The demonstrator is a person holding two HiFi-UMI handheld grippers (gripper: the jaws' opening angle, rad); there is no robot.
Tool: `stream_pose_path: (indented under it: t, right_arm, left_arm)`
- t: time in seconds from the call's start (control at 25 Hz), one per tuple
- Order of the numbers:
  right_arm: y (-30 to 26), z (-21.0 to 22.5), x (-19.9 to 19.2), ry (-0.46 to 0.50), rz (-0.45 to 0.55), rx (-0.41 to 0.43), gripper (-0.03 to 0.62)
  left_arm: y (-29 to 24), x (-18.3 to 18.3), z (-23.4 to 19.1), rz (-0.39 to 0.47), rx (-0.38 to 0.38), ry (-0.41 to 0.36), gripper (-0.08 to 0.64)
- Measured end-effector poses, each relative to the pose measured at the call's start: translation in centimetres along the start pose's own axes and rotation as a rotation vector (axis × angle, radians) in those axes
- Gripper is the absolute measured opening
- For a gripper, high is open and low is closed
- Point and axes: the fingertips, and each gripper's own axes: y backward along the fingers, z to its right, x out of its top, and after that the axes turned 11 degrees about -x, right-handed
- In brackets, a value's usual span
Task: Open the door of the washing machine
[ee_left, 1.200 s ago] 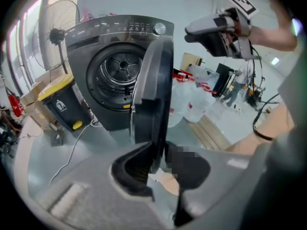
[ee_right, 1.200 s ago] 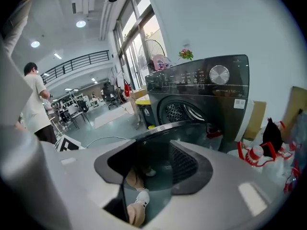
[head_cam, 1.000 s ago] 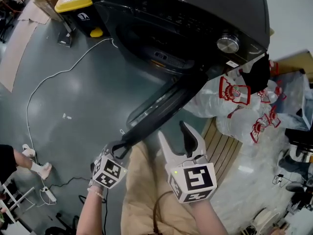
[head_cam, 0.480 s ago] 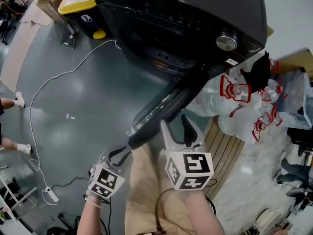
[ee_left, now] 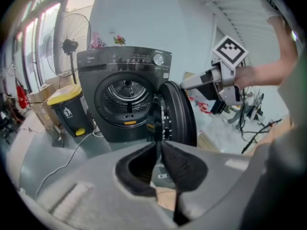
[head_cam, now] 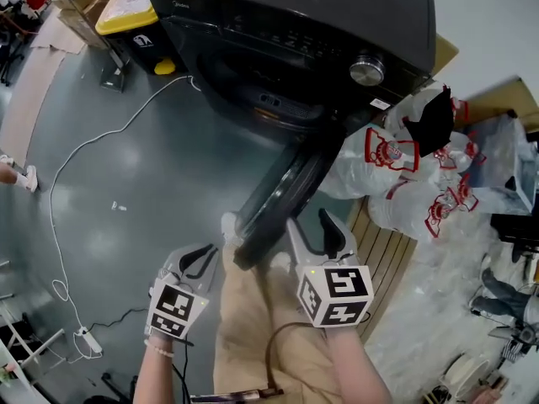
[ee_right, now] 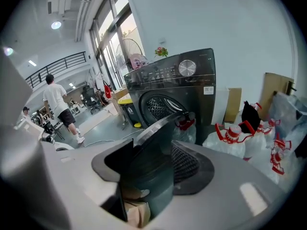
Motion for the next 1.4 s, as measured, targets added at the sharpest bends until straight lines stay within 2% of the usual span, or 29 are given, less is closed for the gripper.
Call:
stream_pose_path:
  t: [0.16,0.2,0.24,0.36,0.52,0.64,0.92,1.16,1.4]
  right_arm:
    - [1.4,2.8,-1.1,0.025,-0.03,-0.047,0.237]
    - [1.7,3.9,-1.5,0.037,-0.042,-0.072,0.175]
    - [2.1,5.0,-1.9,0.048,-0.054,-0.092,0.163]
    - [3.2,7.8,-3.3,0.057,-0.086,-0.12,0.163]
    - [4.7,9.5,-3.4,0.06,-0.09,-0.109,0.163]
    - [6.0,9.7,-1.6,0.057,-0.045,-0.081,0.158]
    - [10.2,8.2,4.8,0.114,0.094,-0.001,0.026]
    - [14.0,5.9,9.3,0.196,0.174,0.056,0.012]
    - [16.3,4.8,11.8,0.205,0.23,0.08,0.012]
  left_arm:
    - [-0.8,1.9,0.9,0.028,-0.012,-0.01,0.017]
    - [-1.0,2.5,1.1,0.033,-0.014,-0.013,0.017]
    - [-1.1,3.0,1.3,0.039,-0.016,-0.017,0.015]
    - [-1.3,4.7,1.8,0.055,-0.021,-0.029,0.014]
    - [-0.9,6.8,2.0,0.069,-0.019,-0.047,0.008]
    - [-0.2,8.6,2.1,0.08,-0.012,-0.056,-0.001]
    - [3.5,13.7,2.9,0.104,0.005,-0.076,-0.006]
    - [7.8,18.0,3.9,0.151,0.034,-0.099,-0.006]
    - [11.2,20.0,4.2,0.194,0.089,-0.103,-0.006]
